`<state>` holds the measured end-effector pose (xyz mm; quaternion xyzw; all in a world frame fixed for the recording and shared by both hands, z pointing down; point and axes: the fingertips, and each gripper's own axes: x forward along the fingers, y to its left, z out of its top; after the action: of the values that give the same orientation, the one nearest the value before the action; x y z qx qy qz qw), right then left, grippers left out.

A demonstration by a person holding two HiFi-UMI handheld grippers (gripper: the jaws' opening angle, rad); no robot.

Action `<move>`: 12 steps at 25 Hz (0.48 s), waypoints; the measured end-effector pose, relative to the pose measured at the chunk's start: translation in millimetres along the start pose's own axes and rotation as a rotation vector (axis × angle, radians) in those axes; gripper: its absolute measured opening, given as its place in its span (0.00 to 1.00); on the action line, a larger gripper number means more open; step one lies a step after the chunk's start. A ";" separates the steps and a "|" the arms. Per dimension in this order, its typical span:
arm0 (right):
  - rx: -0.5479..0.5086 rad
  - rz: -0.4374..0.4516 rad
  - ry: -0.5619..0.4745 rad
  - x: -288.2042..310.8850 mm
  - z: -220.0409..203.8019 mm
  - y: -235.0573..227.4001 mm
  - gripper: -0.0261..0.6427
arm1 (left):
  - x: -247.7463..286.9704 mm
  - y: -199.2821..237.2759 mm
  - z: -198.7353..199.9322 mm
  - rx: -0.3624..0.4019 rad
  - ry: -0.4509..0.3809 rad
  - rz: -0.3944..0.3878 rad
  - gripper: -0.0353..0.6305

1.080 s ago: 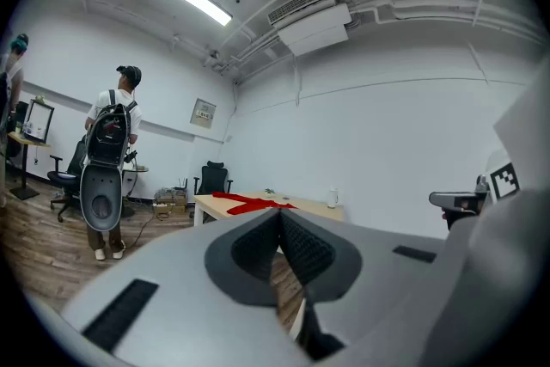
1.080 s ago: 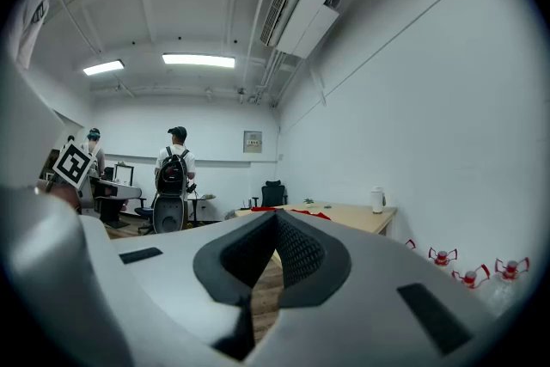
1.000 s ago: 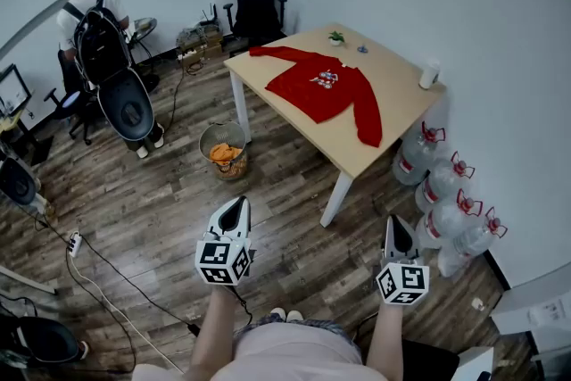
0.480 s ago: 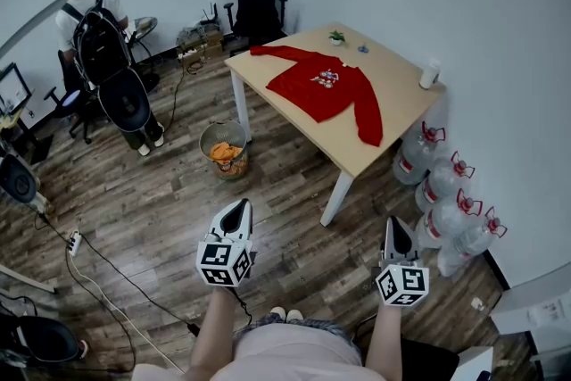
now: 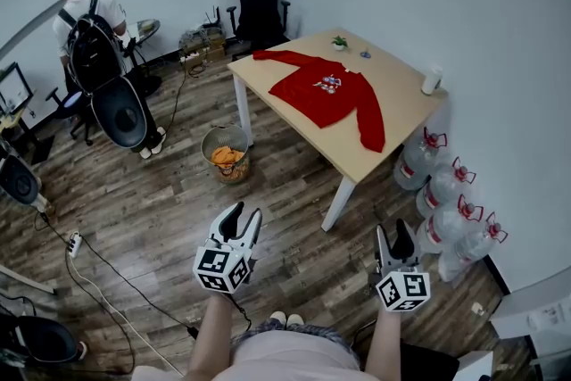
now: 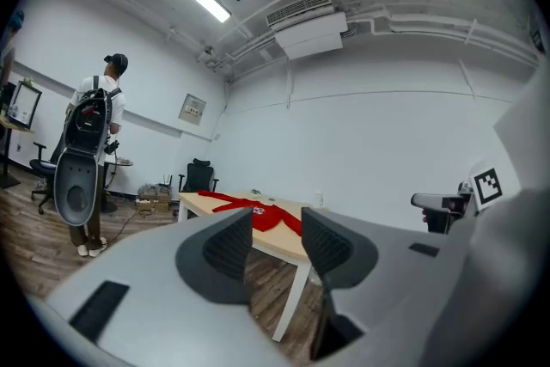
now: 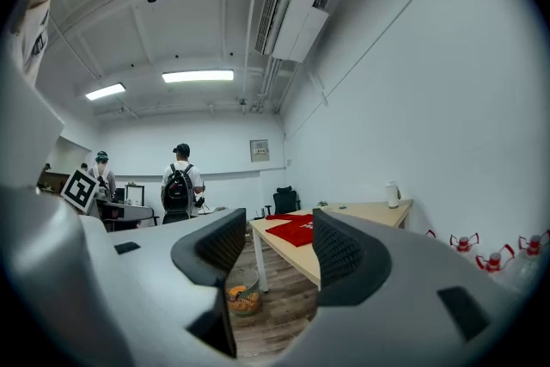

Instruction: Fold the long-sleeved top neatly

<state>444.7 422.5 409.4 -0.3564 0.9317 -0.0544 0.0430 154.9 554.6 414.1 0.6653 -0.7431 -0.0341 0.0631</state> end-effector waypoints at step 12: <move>0.056 0.023 0.006 17.7 -14.7 15.2 0.84 | 5.0 16.2 -3.9 -0.008 -0.027 -0.032 0.70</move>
<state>419.7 423.0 421.2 -0.3444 0.9340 -0.0811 0.0505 139.0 551.6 420.4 0.6764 -0.7330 -0.0471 0.0553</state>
